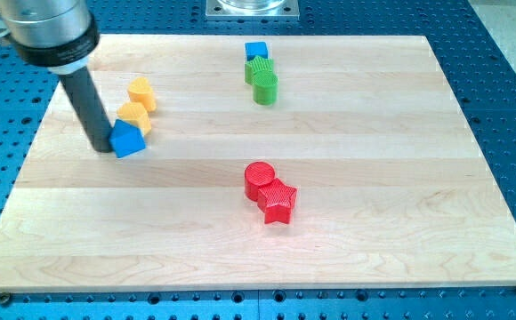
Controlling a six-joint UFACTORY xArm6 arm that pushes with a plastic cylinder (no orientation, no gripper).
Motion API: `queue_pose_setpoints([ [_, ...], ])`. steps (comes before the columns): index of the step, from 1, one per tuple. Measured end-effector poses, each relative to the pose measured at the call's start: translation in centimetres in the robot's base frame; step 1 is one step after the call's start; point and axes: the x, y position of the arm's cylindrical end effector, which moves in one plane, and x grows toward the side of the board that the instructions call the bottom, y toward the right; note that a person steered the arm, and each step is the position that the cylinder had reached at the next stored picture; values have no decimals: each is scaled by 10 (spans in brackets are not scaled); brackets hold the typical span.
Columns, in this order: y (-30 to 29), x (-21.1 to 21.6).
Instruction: Move the blue triangle to the bottom left of the yellow hexagon
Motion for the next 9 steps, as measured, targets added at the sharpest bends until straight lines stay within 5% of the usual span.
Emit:
queue_pose_setpoints([
  [3,1,41],
  [5,91,23],
  [9,34,1],
])
